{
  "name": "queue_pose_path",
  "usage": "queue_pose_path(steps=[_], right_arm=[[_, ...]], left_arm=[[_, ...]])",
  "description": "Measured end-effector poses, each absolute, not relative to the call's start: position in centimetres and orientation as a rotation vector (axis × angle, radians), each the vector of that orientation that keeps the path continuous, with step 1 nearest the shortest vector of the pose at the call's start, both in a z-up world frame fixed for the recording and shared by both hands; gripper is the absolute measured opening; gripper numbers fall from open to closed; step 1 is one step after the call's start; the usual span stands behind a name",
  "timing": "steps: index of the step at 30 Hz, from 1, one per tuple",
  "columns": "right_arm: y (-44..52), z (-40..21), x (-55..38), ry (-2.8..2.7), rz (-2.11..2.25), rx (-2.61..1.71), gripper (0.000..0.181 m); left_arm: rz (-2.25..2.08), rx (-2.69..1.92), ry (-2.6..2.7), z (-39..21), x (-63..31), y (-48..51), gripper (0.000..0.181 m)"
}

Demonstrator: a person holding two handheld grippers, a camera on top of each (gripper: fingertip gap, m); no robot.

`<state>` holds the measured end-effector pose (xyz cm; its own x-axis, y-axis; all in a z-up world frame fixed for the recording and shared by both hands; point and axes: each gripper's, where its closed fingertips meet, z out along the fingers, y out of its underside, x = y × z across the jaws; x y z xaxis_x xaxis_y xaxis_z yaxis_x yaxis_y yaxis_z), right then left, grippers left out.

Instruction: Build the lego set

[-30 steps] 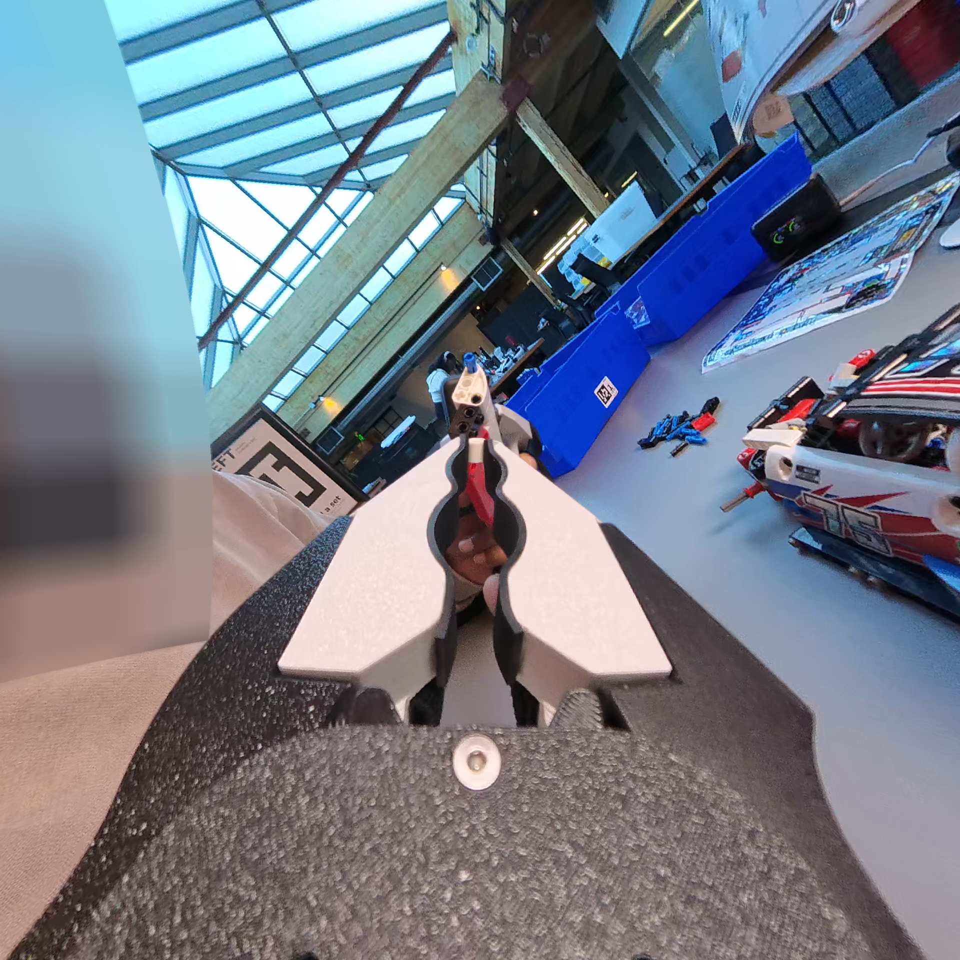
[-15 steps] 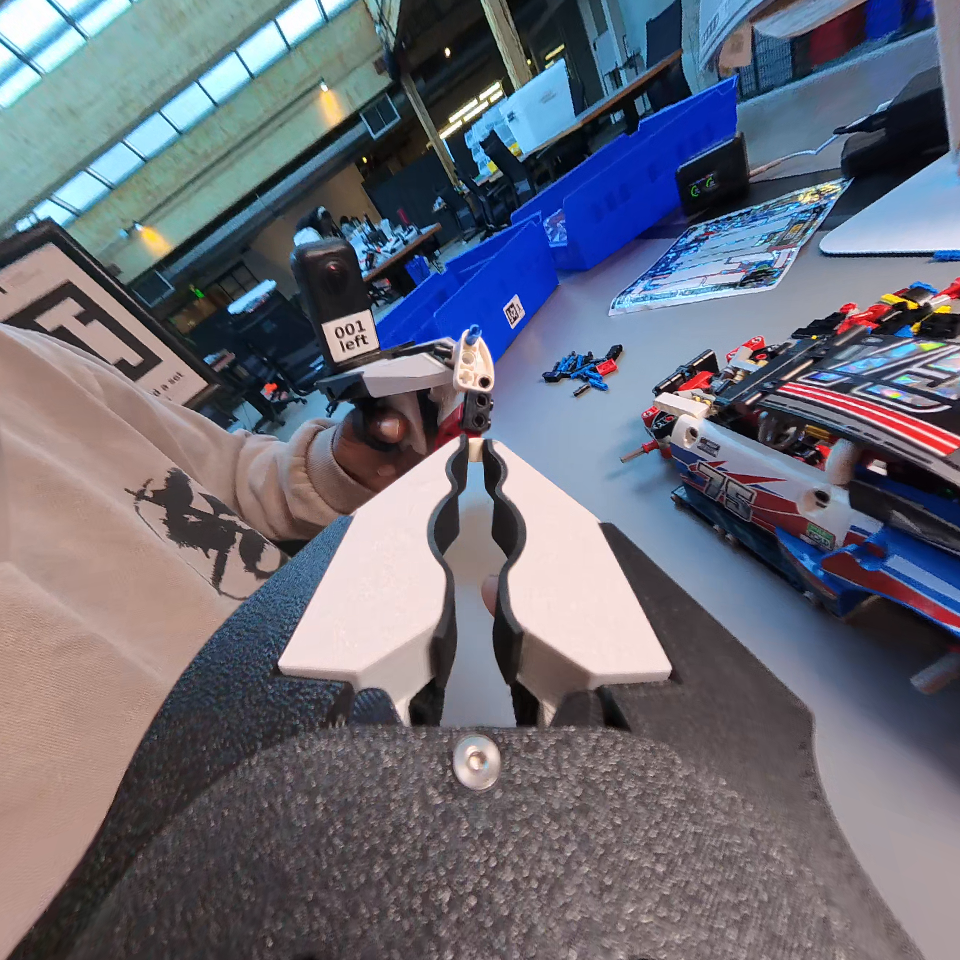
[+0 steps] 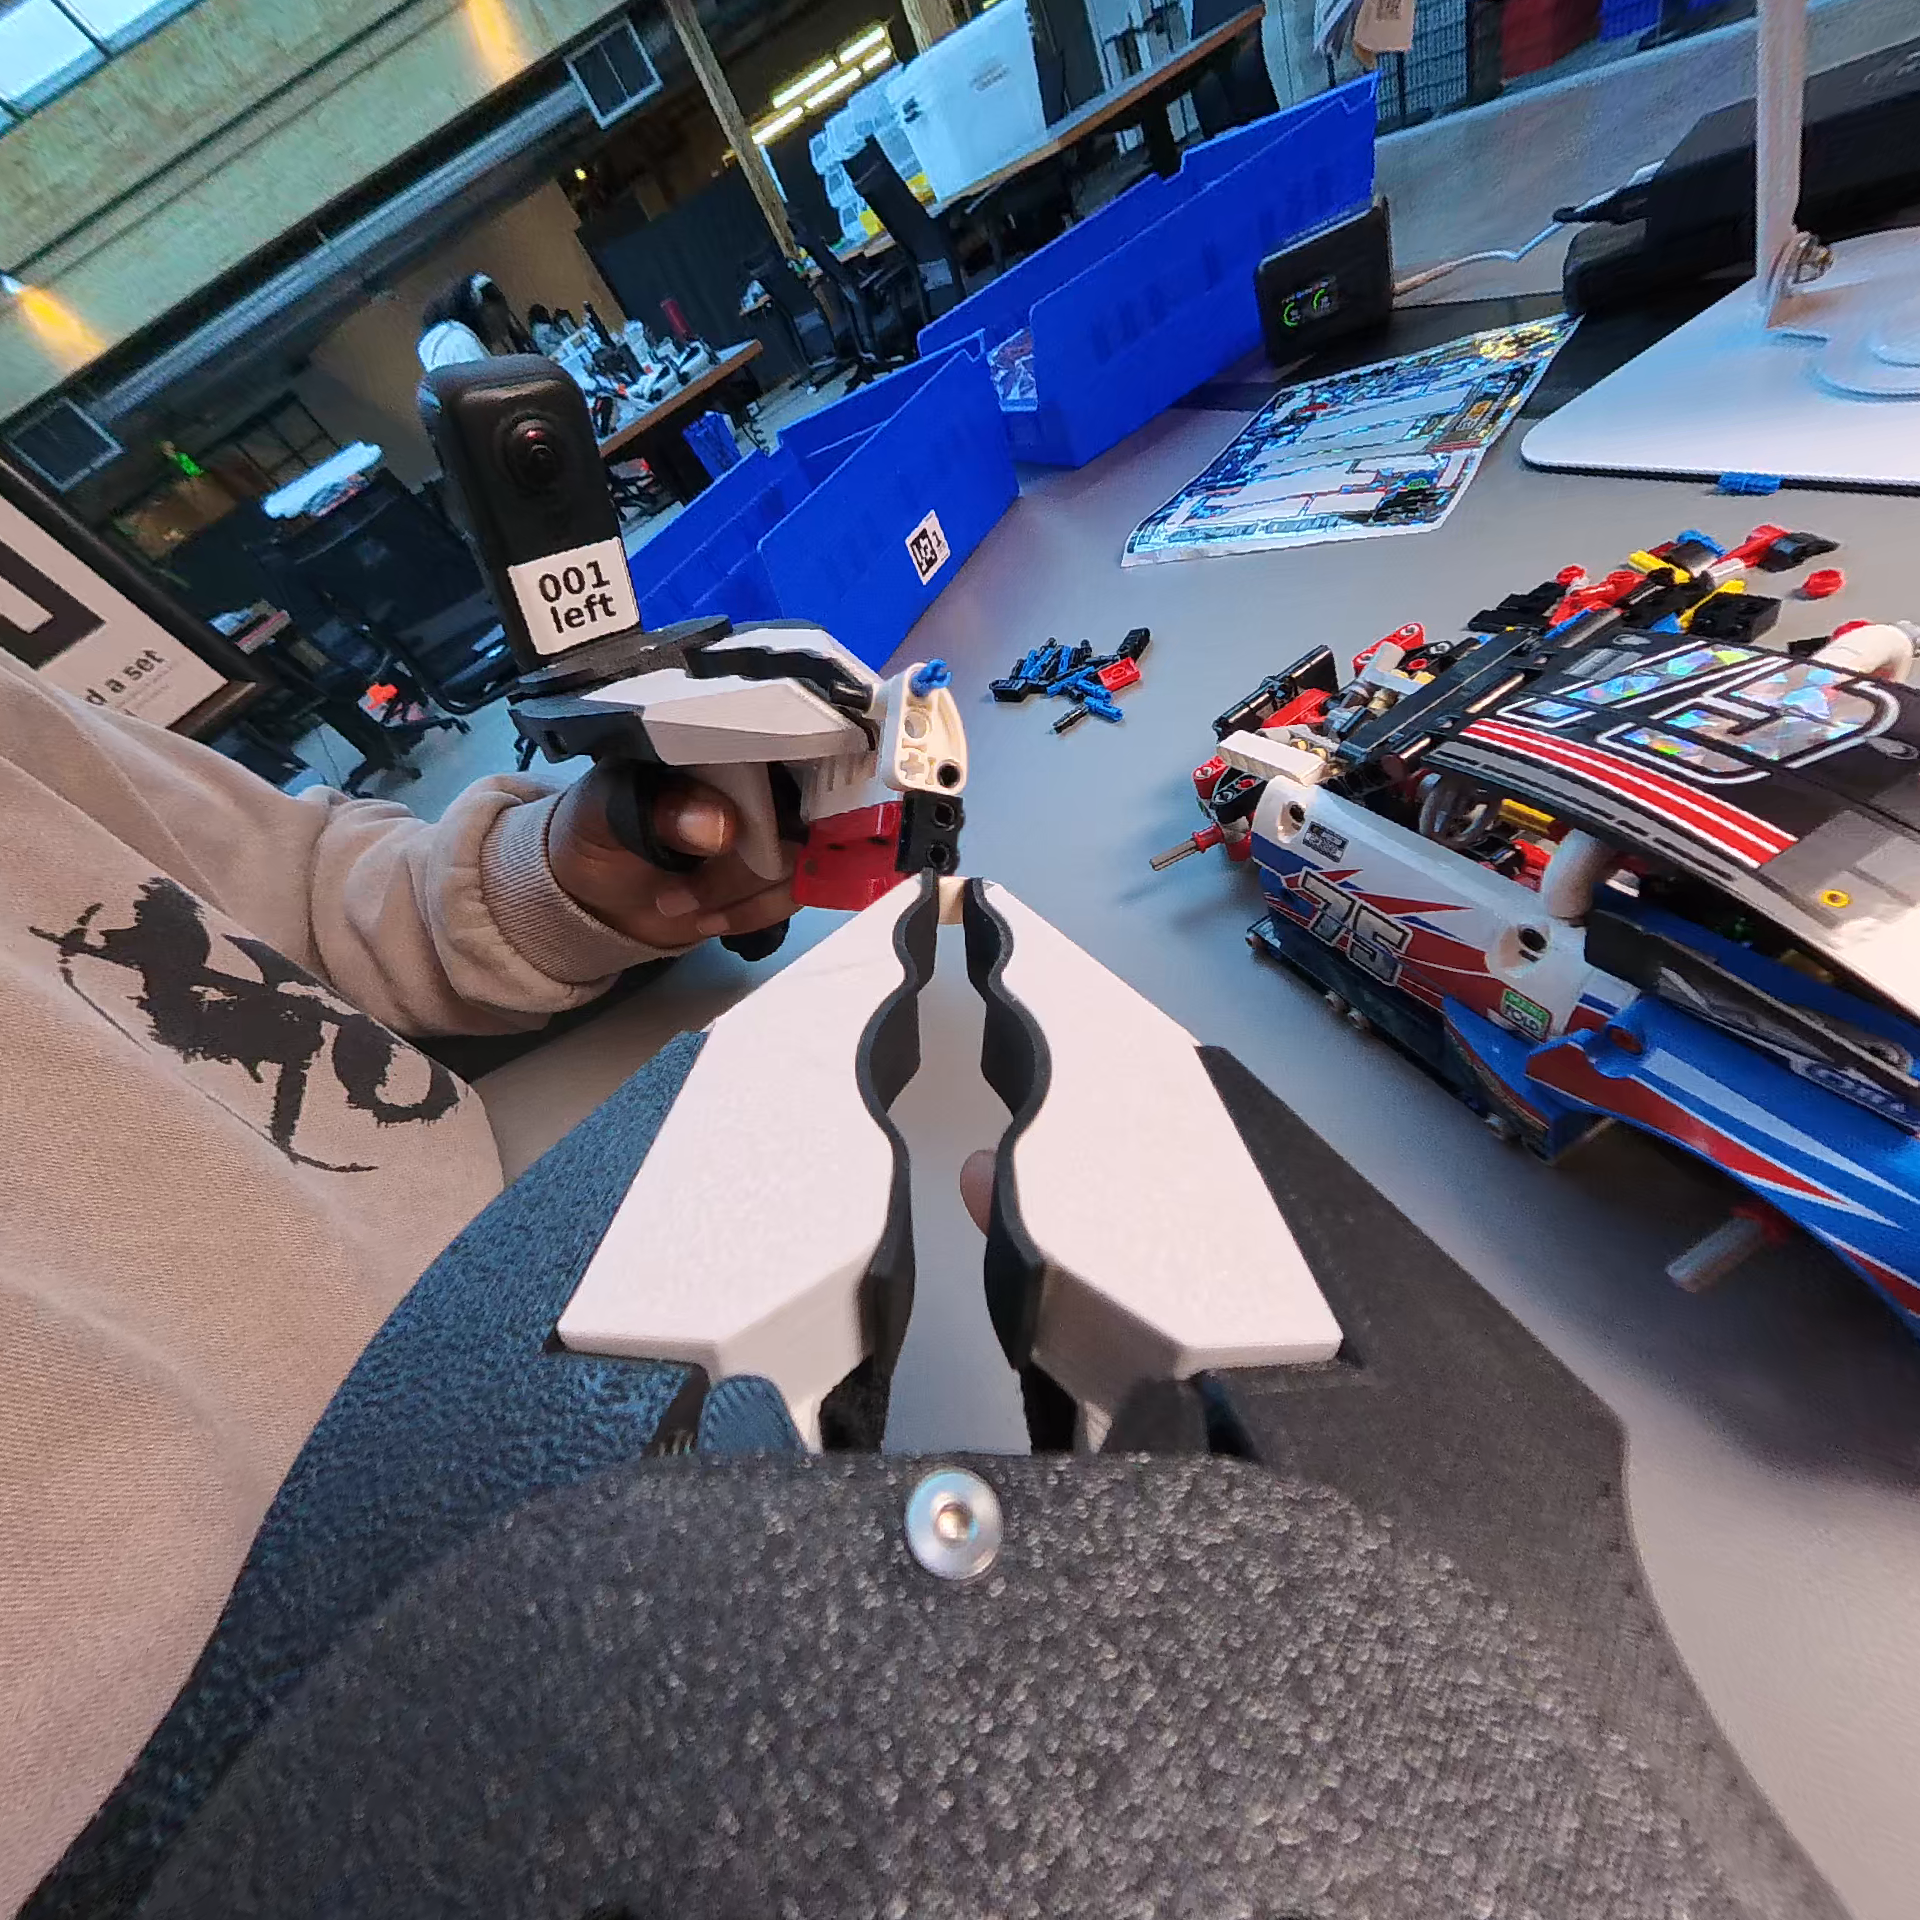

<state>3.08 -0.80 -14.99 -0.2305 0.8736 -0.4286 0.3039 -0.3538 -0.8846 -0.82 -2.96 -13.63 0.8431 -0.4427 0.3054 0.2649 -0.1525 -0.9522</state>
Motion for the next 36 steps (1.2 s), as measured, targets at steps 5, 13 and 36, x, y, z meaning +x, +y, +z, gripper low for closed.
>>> queue_pose_path(steps=[5,13,36], right_arm=[[-0.9,-15.4,3.0,-1.426,1.582,-1.569,0.002],[-2.7,-16.3,2.5,-1.488,1.566,-1.556,0.0],[-9.6,-21.7,5.1,-2.184,1.298,-1.251,0.025]], left_arm=[[-0.639,-1.621,0.134,-13.9,-0.8,-3.0,0.002],[-0.623,-1.661,0.125,-14.7,-0.3,-2.6,0.002],[-0.466,-2.144,0.533,-20.0,-2.6,-6.3,0.035]])
